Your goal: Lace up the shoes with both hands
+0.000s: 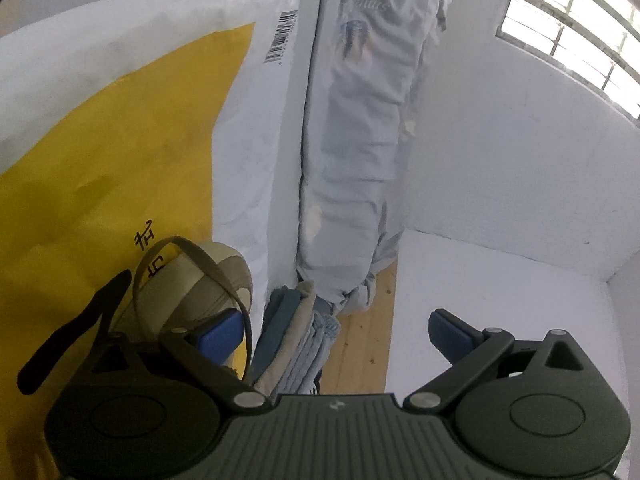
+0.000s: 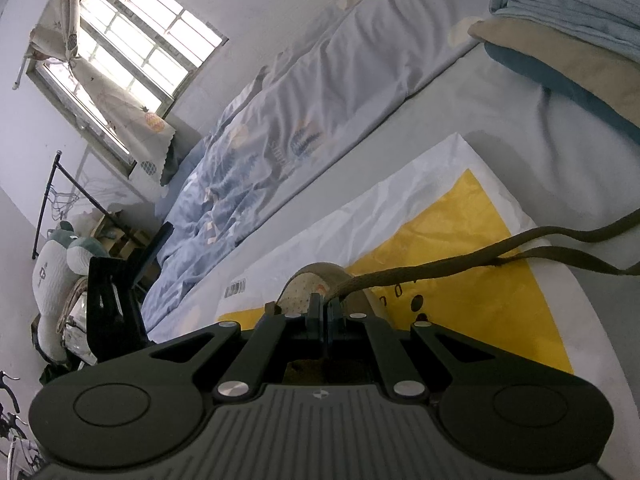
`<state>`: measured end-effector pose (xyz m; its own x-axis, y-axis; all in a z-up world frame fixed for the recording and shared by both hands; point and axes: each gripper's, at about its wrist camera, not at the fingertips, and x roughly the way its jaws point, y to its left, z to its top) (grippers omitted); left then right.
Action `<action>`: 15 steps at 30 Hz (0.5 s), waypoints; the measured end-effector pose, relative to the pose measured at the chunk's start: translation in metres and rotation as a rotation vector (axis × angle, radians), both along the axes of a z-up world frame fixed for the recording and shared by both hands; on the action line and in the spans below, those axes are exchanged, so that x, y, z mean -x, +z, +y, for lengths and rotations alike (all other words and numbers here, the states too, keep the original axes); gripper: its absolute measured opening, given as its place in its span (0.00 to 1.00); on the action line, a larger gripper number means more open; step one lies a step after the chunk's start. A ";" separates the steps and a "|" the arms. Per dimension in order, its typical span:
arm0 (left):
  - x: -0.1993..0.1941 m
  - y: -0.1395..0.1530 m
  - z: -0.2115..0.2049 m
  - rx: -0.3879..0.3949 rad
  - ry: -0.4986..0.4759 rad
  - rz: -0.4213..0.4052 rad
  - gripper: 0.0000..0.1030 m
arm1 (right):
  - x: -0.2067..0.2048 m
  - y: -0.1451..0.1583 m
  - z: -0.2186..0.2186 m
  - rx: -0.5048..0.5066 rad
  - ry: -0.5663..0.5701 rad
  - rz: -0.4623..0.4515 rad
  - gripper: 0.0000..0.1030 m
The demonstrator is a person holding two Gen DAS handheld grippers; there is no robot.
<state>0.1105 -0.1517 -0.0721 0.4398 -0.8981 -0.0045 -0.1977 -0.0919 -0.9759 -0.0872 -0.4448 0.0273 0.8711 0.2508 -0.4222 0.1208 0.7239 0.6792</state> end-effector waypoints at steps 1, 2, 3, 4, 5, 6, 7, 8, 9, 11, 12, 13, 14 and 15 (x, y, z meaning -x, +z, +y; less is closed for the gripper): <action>0.000 0.001 0.000 -0.003 0.008 0.000 0.99 | 0.000 0.000 0.000 -0.001 0.000 -0.001 0.02; 0.000 0.002 0.001 -0.006 0.017 0.001 0.99 | 0.000 0.000 0.000 -0.002 0.000 -0.001 0.02; 0.001 0.002 0.001 -0.010 0.025 0.001 0.99 | 0.001 0.000 0.000 -0.003 0.001 -0.004 0.02; 0.001 0.002 0.001 -0.008 0.035 -0.002 0.99 | 0.001 0.000 0.001 -0.001 0.001 -0.009 0.02; 0.001 0.002 0.002 -0.007 0.044 -0.006 0.99 | 0.002 0.001 0.001 0.002 0.001 -0.016 0.02; 0.002 0.002 0.002 -0.006 0.053 -0.010 0.99 | 0.002 0.001 0.002 0.004 0.002 -0.024 0.02; 0.003 0.002 0.003 -0.005 0.066 -0.014 0.99 | 0.003 0.002 0.003 0.013 0.004 -0.032 0.02; 0.005 0.002 0.004 -0.005 0.078 -0.019 0.99 | 0.004 0.004 0.005 0.039 0.007 -0.039 0.02; 0.005 0.002 0.005 -0.003 0.088 -0.020 0.99 | 0.005 0.007 0.007 0.068 0.009 -0.046 0.01; 0.006 0.001 0.007 0.002 0.108 -0.020 0.99 | 0.007 0.012 0.011 0.130 0.009 -0.060 0.01; 0.006 0.001 0.008 0.003 0.118 -0.019 0.99 | 0.008 0.014 0.012 0.150 0.006 -0.065 0.01; 0.006 0.000 0.009 0.003 0.128 -0.018 0.99 | 0.009 0.016 0.013 0.172 0.003 -0.070 0.01; 0.007 -0.001 0.011 0.000 0.140 -0.014 0.99 | 0.010 0.018 0.013 0.193 -0.001 -0.078 0.01; 0.008 -0.001 0.013 -0.004 0.154 -0.014 0.99 | 0.011 0.020 0.013 0.213 -0.005 -0.085 0.01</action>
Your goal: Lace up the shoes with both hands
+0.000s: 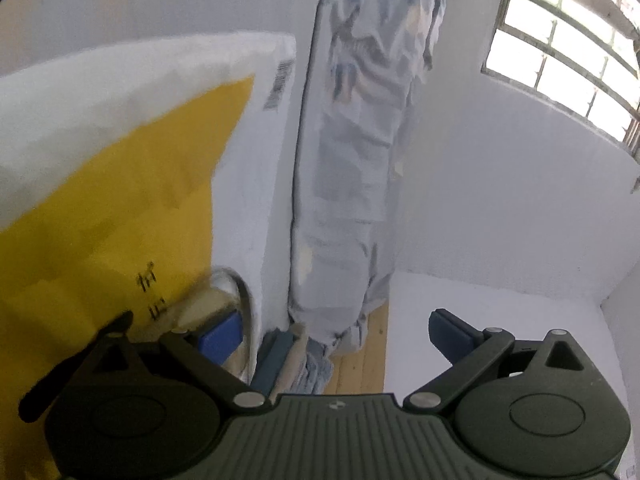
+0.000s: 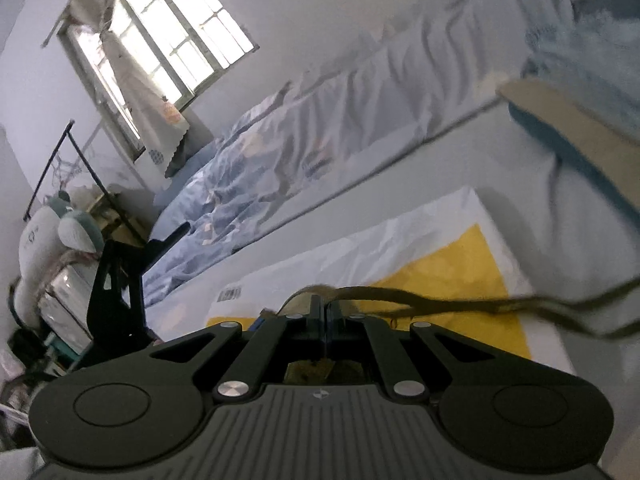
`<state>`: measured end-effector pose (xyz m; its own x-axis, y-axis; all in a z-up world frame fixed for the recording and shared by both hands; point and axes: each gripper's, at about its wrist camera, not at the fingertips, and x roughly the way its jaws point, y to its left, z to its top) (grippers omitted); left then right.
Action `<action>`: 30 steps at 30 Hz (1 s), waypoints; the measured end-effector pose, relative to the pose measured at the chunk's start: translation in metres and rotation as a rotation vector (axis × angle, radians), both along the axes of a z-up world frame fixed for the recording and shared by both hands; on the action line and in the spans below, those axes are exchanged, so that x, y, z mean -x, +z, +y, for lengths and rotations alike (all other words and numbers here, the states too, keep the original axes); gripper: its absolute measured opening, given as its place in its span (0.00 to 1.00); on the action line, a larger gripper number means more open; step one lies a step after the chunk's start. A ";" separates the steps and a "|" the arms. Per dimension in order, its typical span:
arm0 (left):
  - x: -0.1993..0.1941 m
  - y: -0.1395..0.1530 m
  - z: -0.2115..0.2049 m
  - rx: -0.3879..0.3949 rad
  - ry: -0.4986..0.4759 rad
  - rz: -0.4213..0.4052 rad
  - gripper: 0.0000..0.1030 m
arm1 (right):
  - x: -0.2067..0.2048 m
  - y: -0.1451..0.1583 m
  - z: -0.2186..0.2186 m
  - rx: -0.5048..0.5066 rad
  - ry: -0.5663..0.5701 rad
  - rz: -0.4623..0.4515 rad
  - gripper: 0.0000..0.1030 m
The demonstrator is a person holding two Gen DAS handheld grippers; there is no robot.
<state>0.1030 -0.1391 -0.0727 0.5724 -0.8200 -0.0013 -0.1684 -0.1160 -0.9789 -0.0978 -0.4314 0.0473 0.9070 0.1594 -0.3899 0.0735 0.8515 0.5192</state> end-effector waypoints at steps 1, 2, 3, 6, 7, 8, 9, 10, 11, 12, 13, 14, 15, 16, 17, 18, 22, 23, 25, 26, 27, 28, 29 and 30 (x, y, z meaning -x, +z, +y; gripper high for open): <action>0.000 0.000 0.002 0.000 0.012 0.000 0.99 | 0.001 0.002 -0.001 0.011 -0.006 -0.008 0.01; 0.001 0.000 0.004 0.006 0.023 -0.002 0.99 | 0.002 0.004 -0.002 0.018 -0.010 -0.014 0.01; 0.001 0.001 0.006 0.011 0.035 -0.003 0.99 | 0.002 0.006 -0.003 0.027 -0.018 -0.021 0.01; 0.005 0.005 0.009 0.031 0.055 -0.012 0.99 | 0.007 0.013 -0.009 0.053 -0.044 -0.044 0.01; 0.006 0.006 0.009 0.035 0.054 -0.019 0.99 | 0.009 0.015 -0.012 0.059 -0.054 -0.051 0.01; 0.008 0.007 0.009 0.039 0.052 -0.027 0.99 | 0.011 0.017 -0.015 0.063 -0.064 -0.058 0.01; 0.009 0.009 0.007 0.037 0.046 -0.027 0.99 | 0.012 0.019 -0.018 0.068 -0.076 -0.061 0.01; 0.012 0.011 0.006 0.039 0.044 -0.035 0.99 | 0.013 0.020 -0.021 0.072 -0.089 -0.064 0.01; 0.016 0.014 0.005 0.041 0.042 -0.042 0.99 | 0.015 0.022 -0.025 0.077 -0.102 -0.067 0.01; 0.020 0.017 0.004 0.037 0.035 -0.051 0.99 | 0.016 0.023 -0.028 0.081 -0.115 -0.070 0.01; 0.023 0.021 0.003 0.034 0.026 -0.067 0.99 | 0.017 0.025 -0.032 0.086 -0.128 -0.073 0.01; 0.028 0.026 0.004 0.018 0.025 -0.087 0.99 | 0.018 0.026 -0.035 0.089 -0.140 -0.075 0.01; 0.033 0.031 0.004 0.003 0.023 -0.107 0.99 | 0.018 0.026 -0.039 0.087 -0.150 -0.073 0.01; 0.038 0.037 0.005 -0.022 0.016 -0.128 0.99 | 0.019 0.026 -0.043 0.086 -0.160 -0.072 0.01; 0.042 0.042 0.005 -0.050 0.008 -0.146 0.99 | 0.020 0.026 -0.047 0.087 -0.171 -0.071 0.01; 0.046 0.047 0.005 -0.085 0.000 -0.159 0.99 | 0.020 0.027 -0.049 0.090 -0.178 -0.071 0.01; 0.054 0.055 0.001 -0.209 -0.068 -0.142 0.98 | 0.021 0.029 -0.056 0.104 -0.198 -0.075 0.01; 0.055 0.060 0.001 -0.240 -0.086 -0.154 0.98 | 0.021 0.029 -0.057 0.107 -0.204 -0.076 0.01; 0.057 0.069 0.000 -0.302 -0.121 -0.177 0.98 | 0.020 0.030 -0.060 0.112 -0.215 -0.077 0.01; 0.057 0.075 0.000 -0.339 -0.151 -0.189 0.98 | 0.020 0.030 -0.061 0.111 -0.219 -0.077 0.01; 0.058 0.079 0.002 -0.350 -0.163 -0.200 0.98 | 0.020 0.030 -0.062 0.111 -0.222 -0.076 0.01; 0.060 0.083 0.004 -0.361 -0.174 -0.212 0.98 | 0.019 0.030 -0.062 0.114 -0.224 -0.076 0.01; 0.060 0.087 0.007 -0.377 -0.191 -0.208 0.98 | 0.018 0.030 -0.063 0.116 -0.227 -0.076 0.01; 0.059 0.090 0.008 -0.407 -0.220 -0.204 0.98 | 0.017 0.030 -0.063 0.120 -0.230 -0.076 0.01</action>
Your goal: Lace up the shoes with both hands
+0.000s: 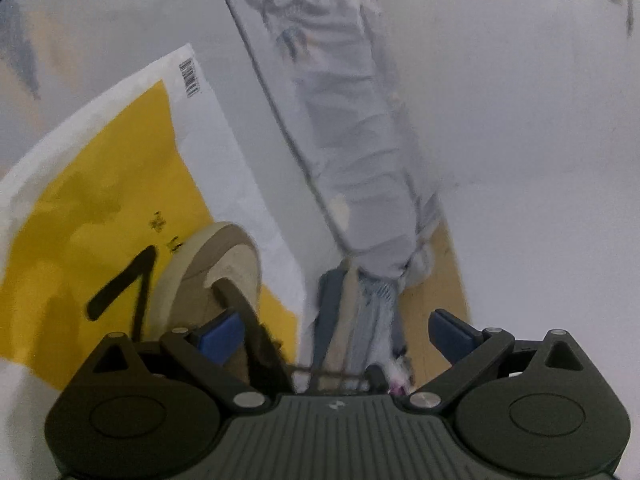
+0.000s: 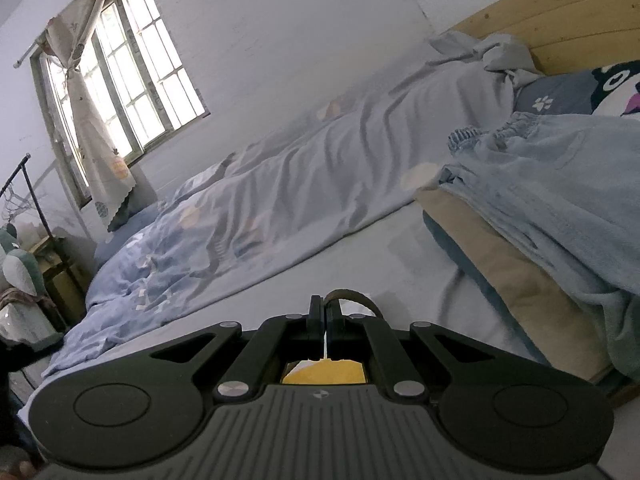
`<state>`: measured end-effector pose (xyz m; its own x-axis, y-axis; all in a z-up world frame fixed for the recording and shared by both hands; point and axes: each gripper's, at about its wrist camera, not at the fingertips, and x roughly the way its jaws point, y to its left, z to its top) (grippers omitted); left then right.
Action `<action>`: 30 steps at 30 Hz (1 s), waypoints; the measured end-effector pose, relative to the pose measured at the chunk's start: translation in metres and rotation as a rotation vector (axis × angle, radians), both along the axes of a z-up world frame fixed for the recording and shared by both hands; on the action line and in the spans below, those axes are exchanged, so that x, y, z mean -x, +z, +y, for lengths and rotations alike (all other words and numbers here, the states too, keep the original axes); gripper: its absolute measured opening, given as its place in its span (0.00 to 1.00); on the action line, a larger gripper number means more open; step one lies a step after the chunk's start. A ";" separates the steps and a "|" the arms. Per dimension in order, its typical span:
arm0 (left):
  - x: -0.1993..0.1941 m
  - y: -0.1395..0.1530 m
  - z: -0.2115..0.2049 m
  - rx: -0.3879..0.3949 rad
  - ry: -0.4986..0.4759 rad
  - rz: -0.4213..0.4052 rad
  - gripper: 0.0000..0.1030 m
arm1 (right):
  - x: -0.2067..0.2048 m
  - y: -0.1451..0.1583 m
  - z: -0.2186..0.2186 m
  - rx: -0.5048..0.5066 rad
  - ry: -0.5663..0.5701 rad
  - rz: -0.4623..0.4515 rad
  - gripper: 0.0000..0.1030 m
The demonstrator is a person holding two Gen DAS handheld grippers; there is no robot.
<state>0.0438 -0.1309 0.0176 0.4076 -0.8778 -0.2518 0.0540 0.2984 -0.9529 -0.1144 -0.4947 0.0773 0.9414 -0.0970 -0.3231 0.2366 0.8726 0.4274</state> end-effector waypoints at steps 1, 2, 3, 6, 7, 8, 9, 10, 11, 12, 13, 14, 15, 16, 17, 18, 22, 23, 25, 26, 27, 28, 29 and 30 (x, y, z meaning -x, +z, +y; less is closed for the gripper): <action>0.001 0.002 0.001 -0.028 -0.011 -0.003 0.98 | 0.000 0.001 0.000 0.004 -0.006 -0.001 0.01; 0.002 0.006 0.002 -0.061 -0.016 -0.013 0.98 | 0.000 0.001 -0.001 0.007 -0.011 -0.001 0.01; 0.004 0.009 0.003 -0.099 -0.021 -0.033 0.98 | 0.000 0.002 -0.001 0.010 -0.017 -0.002 0.01; 0.014 0.017 0.005 -0.174 -0.016 -0.106 0.98 | 0.001 0.002 -0.005 0.007 -0.034 -0.004 0.01; 0.015 0.018 0.003 -0.176 -0.022 -0.119 0.98 | 0.001 0.003 -0.005 0.006 -0.038 -0.006 0.01; 0.016 0.019 0.002 -0.179 -0.027 -0.132 0.98 | 0.001 0.003 -0.006 0.006 -0.041 -0.007 0.01; 0.017 0.020 0.001 -0.181 -0.033 -0.144 0.98 | 0.002 0.003 -0.006 0.008 -0.046 -0.009 0.01; 0.019 0.021 -0.001 -0.183 -0.039 -0.157 0.98 | 0.002 0.003 -0.006 0.012 -0.052 -0.011 0.01; 0.020 0.022 -0.002 -0.186 -0.044 -0.170 0.98 | 0.002 0.004 -0.006 0.015 -0.056 -0.013 0.01; 0.021 0.020 -0.002 -0.181 -0.039 -0.168 0.98 | 0.002 0.004 -0.007 0.017 -0.059 -0.014 0.01; 0.022 0.019 -0.001 -0.177 -0.034 -0.165 0.98 | 0.002 0.004 -0.007 0.018 -0.066 -0.016 0.01; 0.022 0.018 -0.001 -0.174 -0.026 -0.158 0.98 | 0.003 0.004 -0.009 0.018 -0.072 -0.018 0.01; 0.021 0.015 -0.001 -0.169 -0.016 -0.151 0.98 | 0.004 0.005 -0.010 0.018 -0.079 -0.020 0.01; 0.020 0.013 0.000 -0.164 -0.005 -0.143 0.98 | 0.005 0.005 -0.012 0.017 -0.089 -0.023 0.01; 0.019 0.011 -0.001 -0.163 0.004 -0.144 0.98 | 0.005 0.005 -0.014 0.017 -0.100 -0.025 0.01; 0.019 0.010 -0.001 -0.161 0.013 -0.144 0.98 | 0.006 0.006 -0.016 0.017 -0.110 -0.028 0.01; 0.021 0.006 -0.009 -0.187 0.005 -0.154 0.98 | 0.011 0.008 -0.028 0.020 -0.153 -0.038 0.01; 0.022 0.007 -0.012 -0.202 -0.004 -0.158 0.98 | 0.012 0.009 -0.031 0.020 -0.161 -0.038 0.01; 0.025 0.008 -0.017 -0.242 -0.018 -0.178 0.98 | 0.014 0.009 -0.037 0.020 -0.179 -0.037 0.01; 0.026 0.009 -0.020 -0.266 -0.024 -0.191 0.98 | 0.015 0.009 -0.039 0.020 -0.189 -0.037 0.01; 0.027 0.010 -0.023 -0.289 -0.031 -0.203 0.98 | 0.016 0.009 -0.042 0.019 -0.197 -0.036 0.01; 0.028 0.010 -0.025 -0.307 -0.037 -0.208 0.97 | 0.018 0.010 -0.044 0.019 -0.206 -0.035 0.01; 0.029 0.010 -0.027 -0.319 -0.042 -0.211 0.97 | 0.019 0.010 -0.046 0.018 -0.213 -0.035 0.01; 0.029 0.009 -0.028 -0.322 -0.043 -0.208 0.97 | 0.020 0.010 -0.047 0.016 -0.219 -0.035 0.01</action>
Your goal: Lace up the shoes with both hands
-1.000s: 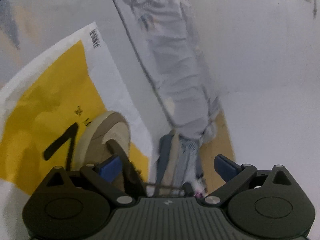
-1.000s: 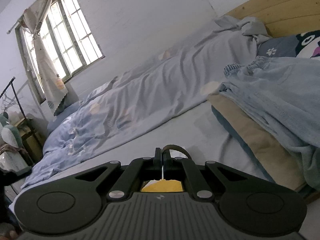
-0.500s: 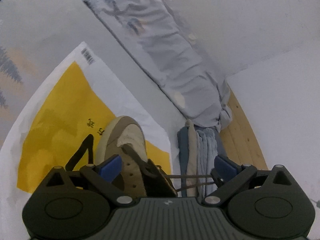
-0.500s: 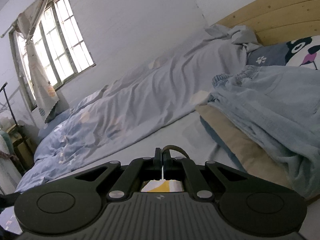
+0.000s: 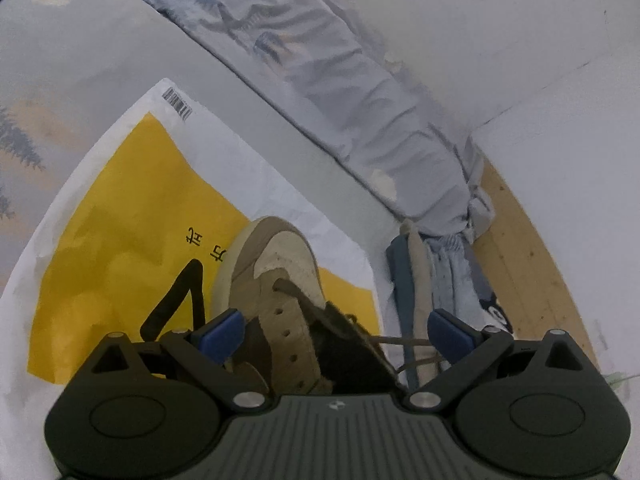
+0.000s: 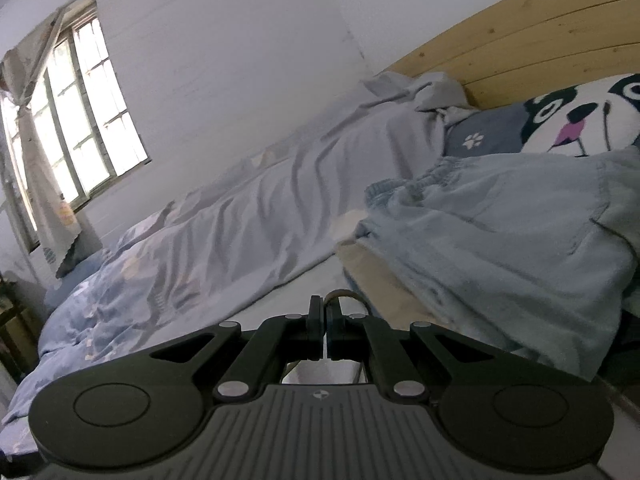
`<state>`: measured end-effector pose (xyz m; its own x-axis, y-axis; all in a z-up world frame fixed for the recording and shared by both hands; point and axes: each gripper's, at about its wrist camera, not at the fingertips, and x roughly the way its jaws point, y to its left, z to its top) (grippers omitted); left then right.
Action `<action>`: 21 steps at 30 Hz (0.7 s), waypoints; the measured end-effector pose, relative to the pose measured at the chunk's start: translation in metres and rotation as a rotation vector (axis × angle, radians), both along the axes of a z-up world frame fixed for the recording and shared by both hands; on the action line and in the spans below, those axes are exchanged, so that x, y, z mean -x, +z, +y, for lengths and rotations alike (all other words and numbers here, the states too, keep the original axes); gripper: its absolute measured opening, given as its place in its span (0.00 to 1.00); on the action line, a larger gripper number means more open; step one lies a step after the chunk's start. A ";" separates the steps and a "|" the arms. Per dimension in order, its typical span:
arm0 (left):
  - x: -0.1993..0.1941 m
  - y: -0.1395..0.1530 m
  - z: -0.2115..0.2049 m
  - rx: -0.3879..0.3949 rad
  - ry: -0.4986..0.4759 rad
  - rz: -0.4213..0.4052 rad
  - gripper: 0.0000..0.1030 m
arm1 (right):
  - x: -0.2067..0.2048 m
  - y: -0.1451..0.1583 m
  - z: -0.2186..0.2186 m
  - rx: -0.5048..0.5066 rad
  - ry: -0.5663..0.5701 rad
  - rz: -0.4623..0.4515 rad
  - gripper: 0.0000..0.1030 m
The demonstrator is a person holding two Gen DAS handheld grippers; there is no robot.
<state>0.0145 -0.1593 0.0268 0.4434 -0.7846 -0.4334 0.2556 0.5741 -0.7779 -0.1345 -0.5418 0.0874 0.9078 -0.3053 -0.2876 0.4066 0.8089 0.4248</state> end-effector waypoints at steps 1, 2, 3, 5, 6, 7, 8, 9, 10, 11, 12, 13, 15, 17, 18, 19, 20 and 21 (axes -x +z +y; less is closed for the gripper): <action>0.000 -0.001 -0.001 -0.001 -0.002 0.003 0.97 | 0.001 0.000 -0.001 -0.001 -0.006 0.000 0.01; 0.000 -0.001 -0.002 -0.007 -0.002 0.005 0.97 | 0.003 0.001 -0.003 -0.002 -0.015 -0.001 0.01; 0.001 -0.002 -0.002 -0.011 -0.001 0.006 0.97 | 0.005 0.001 -0.005 -0.001 -0.027 -0.002 0.02; 0.001 -0.003 -0.003 -0.012 -0.002 0.011 0.97 | 0.009 0.002 -0.010 -0.005 -0.049 -0.005 0.02; 0.001 -0.003 -0.004 -0.015 -0.002 0.015 0.97 | 0.011 0.002 -0.013 -0.007 -0.061 -0.006 0.02; 0.001 -0.003 -0.005 -0.018 -0.002 0.018 0.97 | 0.013 0.002 -0.015 -0.009 -0.072 -0.007 0.02; 0.001 -0.004 -0.006 -0.020 -0.003 0.021 0.97 | 0.015 0.002 -0.018 -0.010 -0.083 -0.009 0.02; 0.001 -0.004 -0.006 -0.020 -0.001 0.024 0.97 | 0.018 0.003 -0.020 -0.011 -0.093 -0.013 0.02; 0.001 -0.005 -0.007 -0.020 0.001 0.026 0.97 | 0.020 0.003 -0.023 -0.011 -0.103 -0.018 0.02; 0.001 -0.005 -0.007 -0.021 0.005 0.029 0.97 | 0.023 0.004 -0.025 -0.008 -0.112 -0.022 0.02; 0.002 -0.005 -0.007 -0.020 0.009 0.032 0.97 | 0.025 0.005 -0.027 -0.008 -0.117 -0.025 0.02; 0.002 -0.005 -0.007 -0.019 0.014 0.035 0.97 | 0.028 0.006 -0.029 -0.010 -0.122 -0.030 0.02; 0.001 -0.006 -0.007 -0.015 0.022 0.041 0.97 | 0.033 0.009 -0.032 -0.007 -0.130 -0.037 0.02; 0.001 -0.008 -0.008 -0.020 0.025 0.047 0.97 | 0.039 0.012 -0.034 0.000 -0.140 -0.045 0.02; 0.001 -0.009 -0.009 -0.023 0.026 0.049 0.97 | 0.042 0.013 -0.034 0.004 -0.146 -0.048 0.02; 0.000 -0.009 -0.009 -0.025 0.027 0.052 0.97 | 0.045 0.015 -0.035 0.008 -0.155 -0.051 0.02; 0.001 -0.010 -0.009 -0.027 0.026 0.052 0.97 | 0.049 0.016 -0.037 0.012 -0.163 -0.053 0.02; 0.001 -0.010 -0.010 -0.029 0.025 0.053 0.97 | 0.052 0.018 -0.038 0.014 -0.172 -0.055 0.02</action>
